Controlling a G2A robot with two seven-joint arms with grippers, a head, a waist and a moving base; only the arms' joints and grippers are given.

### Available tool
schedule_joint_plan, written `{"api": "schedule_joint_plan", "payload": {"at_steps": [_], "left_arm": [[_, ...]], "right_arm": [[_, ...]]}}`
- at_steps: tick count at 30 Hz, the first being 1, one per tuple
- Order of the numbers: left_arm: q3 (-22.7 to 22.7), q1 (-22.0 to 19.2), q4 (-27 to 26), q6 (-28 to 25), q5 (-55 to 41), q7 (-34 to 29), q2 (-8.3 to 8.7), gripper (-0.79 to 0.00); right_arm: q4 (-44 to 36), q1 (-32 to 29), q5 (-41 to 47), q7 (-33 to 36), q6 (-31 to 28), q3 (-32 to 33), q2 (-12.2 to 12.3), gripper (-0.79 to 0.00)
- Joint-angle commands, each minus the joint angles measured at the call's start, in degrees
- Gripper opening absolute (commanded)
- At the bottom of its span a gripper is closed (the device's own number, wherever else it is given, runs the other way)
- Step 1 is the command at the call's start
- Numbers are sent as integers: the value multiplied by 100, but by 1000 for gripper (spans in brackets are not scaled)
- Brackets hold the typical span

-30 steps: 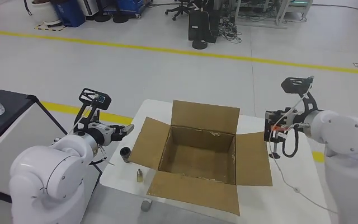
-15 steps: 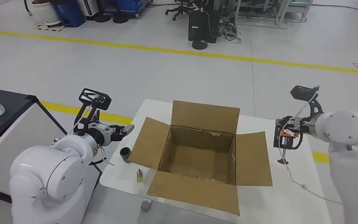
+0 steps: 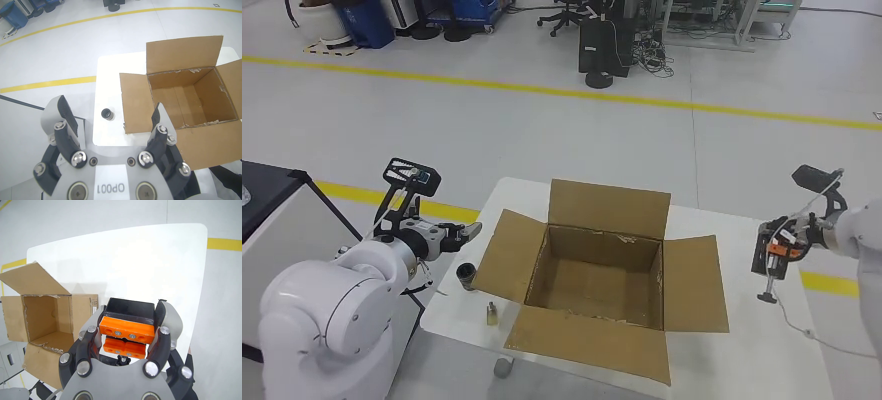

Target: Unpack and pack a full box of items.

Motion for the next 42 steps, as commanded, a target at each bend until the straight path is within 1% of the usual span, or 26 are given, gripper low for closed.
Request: {"api": "schedule_joint_plan", "payload": {"at_steps": [1, 2, 22, 24, 29, 35, 37, 42], "left_arm": [[0, 0, 0, 0, 0, 0, 0, 0], [0, 0, 0, 0, 0, 0, 0, 0], [0, 0, 0, 0, 0, 0, 0, 0], [0, 0, 0, 0, 0, 0, 0, 0], [0, 0, 0, 0, 0, 0, 0, 0], [0, 0, 0, 0, 0, 0, 0, 0], [0, 0, 0, 0, 0, 0, 0, 0], [0, 0, 0, 0, 0, 0, 0, 0]], "right_arm": [[205, -30, 279, 0, 0, -19, 50, -785], [258, -45, 409, 0, 0, -58, 73, -785], [258, -45, 409, 0, 0, -58, 73, -785], [341, -131, 468, -132, -44, -86, 68, -785], [769, 11, 440, -58, 1, -198, 87, -785], [1457, 438, 325, -5, -64, -678, 68, -785], [1682, 572, 125, -122, -88, -886, 52, -785], [2312, 861, 186, -327, -239, -1240, -15, -785]]}}
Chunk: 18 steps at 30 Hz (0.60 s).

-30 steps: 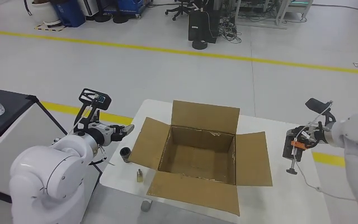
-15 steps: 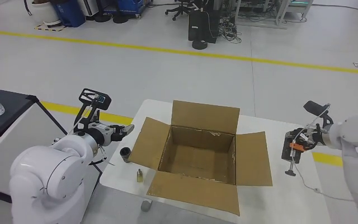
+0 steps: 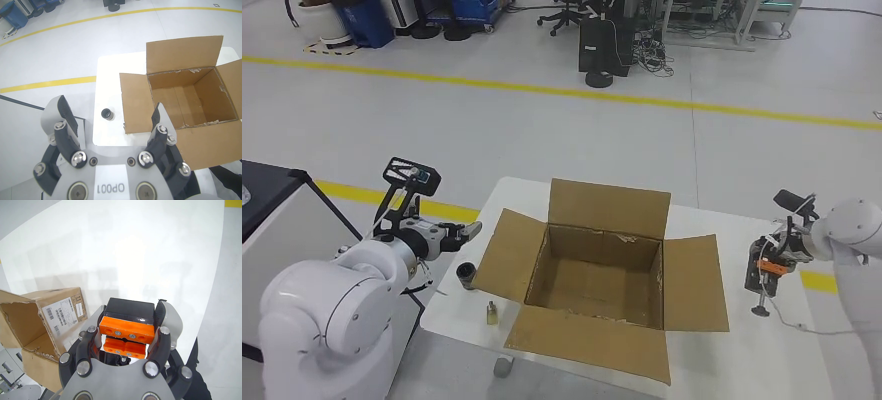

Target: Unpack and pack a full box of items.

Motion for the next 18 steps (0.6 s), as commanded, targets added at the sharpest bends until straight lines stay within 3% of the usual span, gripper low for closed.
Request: {"api": "schedule_joint_plan", "payload": {"at_steps": [1, 18], "left_arm": [[0, 0, 0, 0, 0, 0, 0, 0], [0, 0, 0, 0, 0, 0, 0, 0]], "right_arm": [[313, 124, 60, -85, -93, -153, -33, -785], [2439, 997, 273, -874, -616, -1367, -430, -785]]}}
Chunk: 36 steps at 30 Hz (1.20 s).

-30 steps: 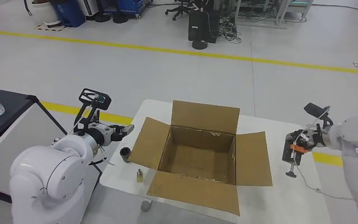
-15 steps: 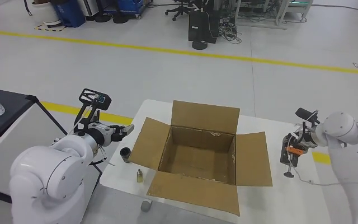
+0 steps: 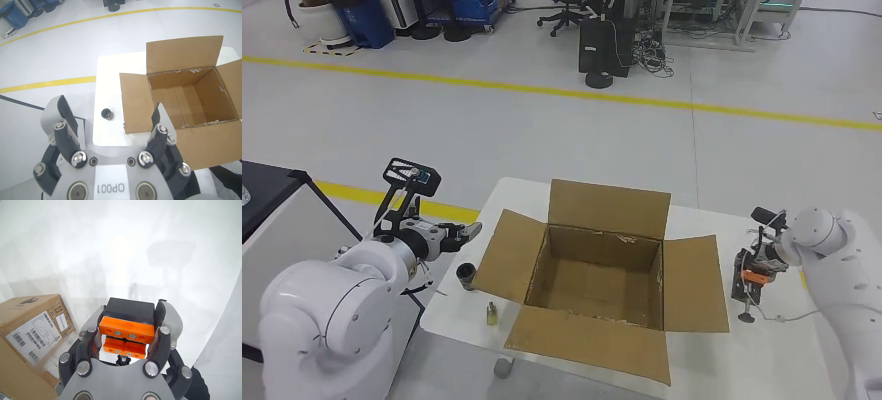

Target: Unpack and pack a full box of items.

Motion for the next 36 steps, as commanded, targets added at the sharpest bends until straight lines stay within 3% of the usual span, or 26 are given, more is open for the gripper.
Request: {"api": "schedule_joint_plan", "payload": {"at_steps": [1, 16, 36], "left_arm": [[0, 0, 0, 0, 0, 0, 0, 0], [0, 0, 0, 0, 0, 0, 0, 0], [0, 0, 0, 0, 0, 0, 0, 0]], "right_arm": [[257, 111, 50, -89, -58, -116, -57, -785], [1612, 639, 26, -607, -289, -722, -391, -785], [2594, 957, -4, -899, -475, -1080, -686, -785]]}}
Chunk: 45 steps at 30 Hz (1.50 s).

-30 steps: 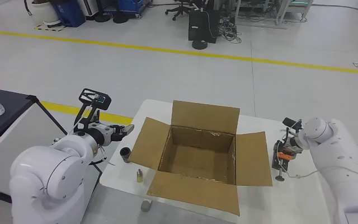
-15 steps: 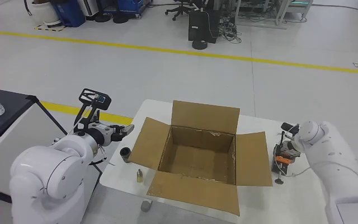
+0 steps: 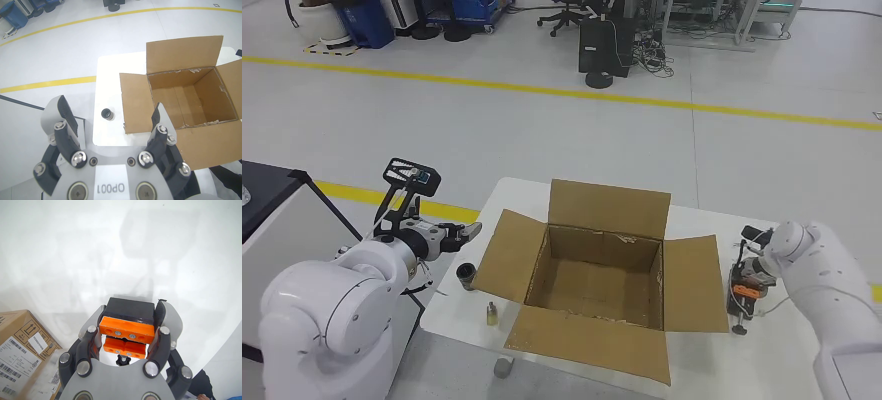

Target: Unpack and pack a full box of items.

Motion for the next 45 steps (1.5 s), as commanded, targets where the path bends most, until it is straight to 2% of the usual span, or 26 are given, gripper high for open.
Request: {"api": "schedule_joint_plan", "payload": {"at_steps": [1, 3, 4, 8, 9, 10, 13, 15, 18, 21, 24, 25, 35, 45], "left_arm": [[0, 0, 0, 0, 0, 0, 0, 0], [0, 0, 0, 0, 0, 0, 0, 0], [0, 0, 0, 0, 0, 0, 0, 0], [0, 0, 0, 0, 0, 0, 0, 0], [0, 0, 0, 0, 0, 0, 0, 0], [0, 0, 0, 0, 0, 0, 0, 0], [0, 0, 0, 0, 0, 0, 0, 0], [0, 0, 0, 0, 0, 0, 0, 0], [0, 0, 0, 0, 0, 0, 0, 0], [0, 0, 0, 0, 0, 0, 0, 0], [0, 0, 0, 0, 0, 0, 0, 0], [0, 0, 0, 0, 0, 0, 0, 0], [0, 0, 0, 0, 0, 0, 0, 0], [0, 0, 0, 0, 0, 0, 0, 0]], "right_arm": [[78, 37, -1, -15, -19, -17, -20, -785], [158, 72, 16, -17, -37, -27, -40, -674], [204, 95, 12, -28, -50, -37, -52, -643], [314, 145, 9, -44, -85, -64, -84, -566], [329, 153, 4, -53, -81, -69, -89, -508], [358, 166, -3, -49, -84, -79, -99, -483], [410, 199, -10, -71, -100, -89, -112, -443], [430, 230, -1, -64, -112, -83, -114, -348], [461, 280, 8, -52, -139, -70, -108, -292], [462, 298, -17, -74, -151, -73, -104, -148], [462, 314, -38, -89, -154, -74, -99, -114], [465, 324, -42, -97, -150, -71, -96, -3], [495, 523, -176, -79, -299, 25, 59, 0], [64, 865, -142, 388, -710, 501, 549, 0]]}}
